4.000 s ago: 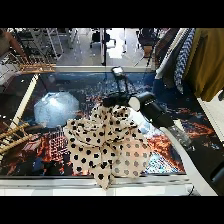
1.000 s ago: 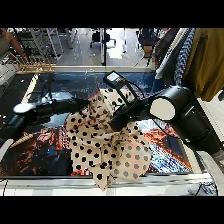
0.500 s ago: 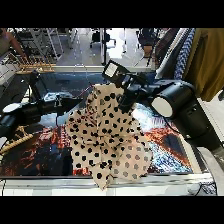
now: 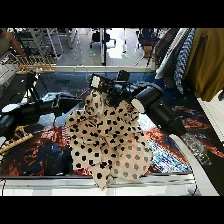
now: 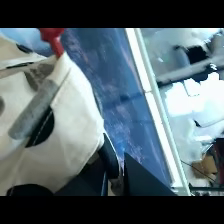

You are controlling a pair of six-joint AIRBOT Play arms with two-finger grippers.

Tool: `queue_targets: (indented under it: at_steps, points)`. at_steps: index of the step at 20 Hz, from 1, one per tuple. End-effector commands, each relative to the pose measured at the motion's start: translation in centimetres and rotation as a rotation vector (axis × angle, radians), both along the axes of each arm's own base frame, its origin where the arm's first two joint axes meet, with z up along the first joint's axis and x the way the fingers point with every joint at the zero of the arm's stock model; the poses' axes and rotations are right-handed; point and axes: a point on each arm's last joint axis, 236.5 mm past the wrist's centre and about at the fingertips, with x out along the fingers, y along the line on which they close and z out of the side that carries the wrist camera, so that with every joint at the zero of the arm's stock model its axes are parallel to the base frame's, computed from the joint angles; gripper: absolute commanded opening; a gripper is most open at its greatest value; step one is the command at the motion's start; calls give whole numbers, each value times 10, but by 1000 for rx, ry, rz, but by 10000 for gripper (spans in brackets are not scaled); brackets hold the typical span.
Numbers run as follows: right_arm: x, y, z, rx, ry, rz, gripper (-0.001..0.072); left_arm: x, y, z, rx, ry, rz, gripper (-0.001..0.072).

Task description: Fold the clothes and pants, and hang the long-sleeved shirts on hangers.

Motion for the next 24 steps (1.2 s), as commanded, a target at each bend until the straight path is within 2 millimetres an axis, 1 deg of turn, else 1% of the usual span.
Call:
queue_targets:
  at_steps: [1, 2, 3, 4, 6, 7, 8, 9, 10, 11, 13, 14, 15, 16, 17, 18, 19, 20, 21, 22, 23, 24]
  points:
    - [3, 8, 2, 36, -12, 13, 15, 34, 15, -10, 18, 67, 153, 640]
    - [2, 7, -1, 27, -3, 11, 15, 45, 22, -8, 22, 67, 203, 712]
    - [0, 4, -7, 9, 22, 8, 14, 52, 30, 0, 25, 44, 236, 713]
    - [-4, 1, -16, -20, 55, 6, 14, 59, 39, 16, 25, 4, 264, 714]
    - [-11, -12, -38, -97, 127, -5, 14, 65, 52, 59, 19, -84, 293, 715]
    - [-13, -19, -48, -134, 153, -19, 14, 66, 56, 75, 38, -109, 301, 715]
    - [-16, -23, -56, -143, 179, -32, 14, 66, 59, 86, 85, -120, 309, 715]
    - [-15, -26, -58, -113, 199, -70, 14, 66, 61, 88, 150, -110, 317, 715]
    - [-13, -28, -58, -65, 219, -115, 13, 66, 65, 83, 238, -86, 331, 715]
    - [-11, -32, -56, -15, 233, -163, 13, 67, 70, 73, 313, -20, 357, 715]
    - [-6, -40, -54, 31, 244, -219, 13, 65, 81, 48, 429, 73, 385, 714]
    - [-4, -44, -53, 46, 248, -242, 13, 62, 86, 32, 487, 119, 390, 713]
    - [0, -54, -50, 72, 247, -292, 13, 62, 96, 15, 530, 208, 429, 704]
    - [6, -69, -48, 101, 247, -360, 13, 64, 111, -3, 568, 330, 510, 683]
    - [12, -87, -48, 121, 250, -437, 13, 64, 131, -22, 603, 464, 612, 647]
    - [16, -109, -48, 131, 253, -522, 13, 61, 145, -35, 626, 567, 696, 630]
    - [19, -132, -47, 139, 255, -609, 13, 57, 151, -45, 658, 620, 739, 630]
    - [20, -151, -45, 148, 262, -676, 13, 54, 145, -49, 669, 639, 734, 630]
    - [19, -167, -43, 175, 273, -745, 13, 51, 132, -52, 673, 642, 704, 630]
    - [18, -179, -38, 205, 283, -799, 13, 47, 113, -58, 683, 645, 664, 630]
    - [17, -184, -32, 231, 286, -828, 13, 42, 90, -67, 692, 642, 621, 630]
    - [16, -185, -25, 251, 283, -839, 14, 40, 65, -77, 687, 627, 581, 634]
